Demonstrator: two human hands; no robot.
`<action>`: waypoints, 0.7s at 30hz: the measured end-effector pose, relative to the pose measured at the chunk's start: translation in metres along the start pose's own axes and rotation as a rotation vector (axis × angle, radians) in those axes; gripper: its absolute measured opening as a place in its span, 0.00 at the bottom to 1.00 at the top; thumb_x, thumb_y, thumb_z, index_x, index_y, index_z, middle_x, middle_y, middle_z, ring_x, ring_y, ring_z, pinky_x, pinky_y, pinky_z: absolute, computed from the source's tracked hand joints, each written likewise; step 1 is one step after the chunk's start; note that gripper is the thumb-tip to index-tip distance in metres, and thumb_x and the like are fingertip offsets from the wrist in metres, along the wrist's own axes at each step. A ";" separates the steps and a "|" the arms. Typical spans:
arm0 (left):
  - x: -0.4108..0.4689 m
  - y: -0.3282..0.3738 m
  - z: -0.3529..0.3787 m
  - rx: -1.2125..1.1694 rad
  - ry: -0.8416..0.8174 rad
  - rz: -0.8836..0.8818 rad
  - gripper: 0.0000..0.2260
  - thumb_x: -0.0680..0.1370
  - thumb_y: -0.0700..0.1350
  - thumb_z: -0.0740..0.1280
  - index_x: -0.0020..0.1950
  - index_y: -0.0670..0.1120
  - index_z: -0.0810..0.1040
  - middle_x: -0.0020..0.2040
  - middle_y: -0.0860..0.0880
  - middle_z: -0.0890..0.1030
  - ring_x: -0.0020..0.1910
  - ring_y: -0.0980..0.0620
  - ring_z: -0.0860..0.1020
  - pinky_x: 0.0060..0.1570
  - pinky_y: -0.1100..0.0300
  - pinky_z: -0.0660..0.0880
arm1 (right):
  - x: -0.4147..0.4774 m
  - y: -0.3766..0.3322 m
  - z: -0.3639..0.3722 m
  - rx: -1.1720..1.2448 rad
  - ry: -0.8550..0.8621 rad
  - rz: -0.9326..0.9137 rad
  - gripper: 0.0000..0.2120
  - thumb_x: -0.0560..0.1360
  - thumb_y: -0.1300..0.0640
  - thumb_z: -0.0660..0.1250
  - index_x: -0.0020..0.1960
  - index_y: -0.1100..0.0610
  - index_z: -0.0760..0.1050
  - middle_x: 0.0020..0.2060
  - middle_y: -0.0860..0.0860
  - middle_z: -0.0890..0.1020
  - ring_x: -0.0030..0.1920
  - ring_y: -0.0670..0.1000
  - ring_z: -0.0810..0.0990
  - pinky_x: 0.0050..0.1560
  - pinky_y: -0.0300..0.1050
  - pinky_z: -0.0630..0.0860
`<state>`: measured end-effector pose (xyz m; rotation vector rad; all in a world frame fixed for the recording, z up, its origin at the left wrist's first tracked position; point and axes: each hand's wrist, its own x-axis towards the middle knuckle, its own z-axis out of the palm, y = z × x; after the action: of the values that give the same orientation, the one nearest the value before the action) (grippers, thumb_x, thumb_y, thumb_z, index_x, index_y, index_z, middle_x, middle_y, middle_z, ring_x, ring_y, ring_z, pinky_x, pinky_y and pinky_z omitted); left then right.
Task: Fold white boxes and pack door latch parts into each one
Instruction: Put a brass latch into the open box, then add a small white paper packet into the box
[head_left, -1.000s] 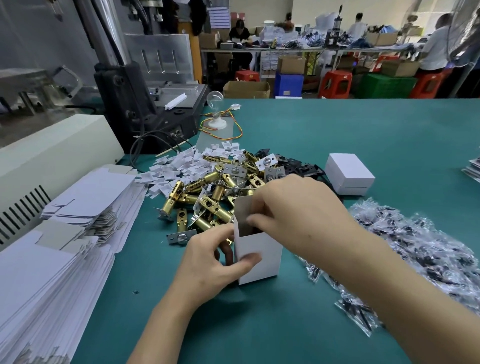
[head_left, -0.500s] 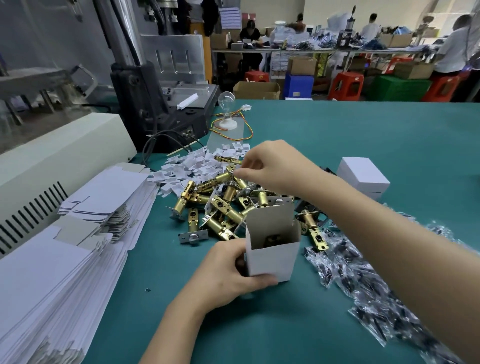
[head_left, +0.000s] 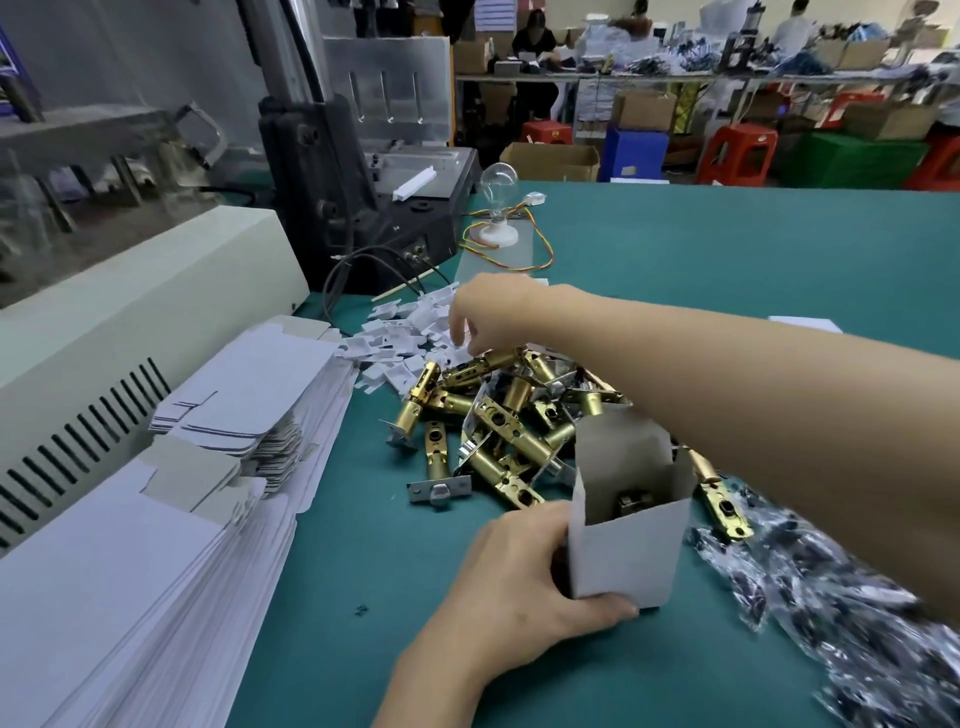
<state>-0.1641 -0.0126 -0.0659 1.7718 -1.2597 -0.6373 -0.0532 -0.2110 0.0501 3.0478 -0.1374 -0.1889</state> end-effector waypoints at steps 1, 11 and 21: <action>0.000 0.000 0.000 0.002 0.003 0.002 0.22 0.68 0.59 0.78 0.60 0.63 0.79 0.51 0.62 0.82 0.49 0.61 0.79 0.47 0.61 0.77 | 0.005 0.001 0.003 -0.019 -0.023 -0.007 0.12 0.79 0.59 0.70 0.59 0.49 0.84 0.55 0.51 0.83 0.56 0.56 0.81 0.45 0.45 0.74; 0.003 -0.002 0.000 0.013 0.010 -0.013 0.21 0.68 0.63 0.75 0.59 0.63 0.79 0.50 0.63 0.81 0.49 0.62 0.79 0.44 0.65 0.73 | 0.025 0.005 0.014 0.090 -0.086 -0.070 0.07 0.79 0.57 0.71 0.56 0.54 0.85 0.47 0.48 0.81 0.48 0.49 0.77 0.48 0.42 0.70; 0.004 -0.004 0.001 -0.035 -0.019 -0.008 0.21 0.67 0.59 0.79 0.59 0.60 0.81 0.54 0.61 0.84 0.53 0.57 0.82 0.52 0.48 0.81 | -0.020 0.018 -0.027 0.416 0.308 0.016 0.07 0.77 0.61 0.73 0.53 0.59 0.86 0.45 0.51 0.87 0.45 0.46 0.85 0.52 0.41 0.81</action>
<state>-0.1617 -0.0162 -0.0698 1.7461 -1.2478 -0.6785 -0.0708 -0.2249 0.0806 3.4317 -0.2012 0.3549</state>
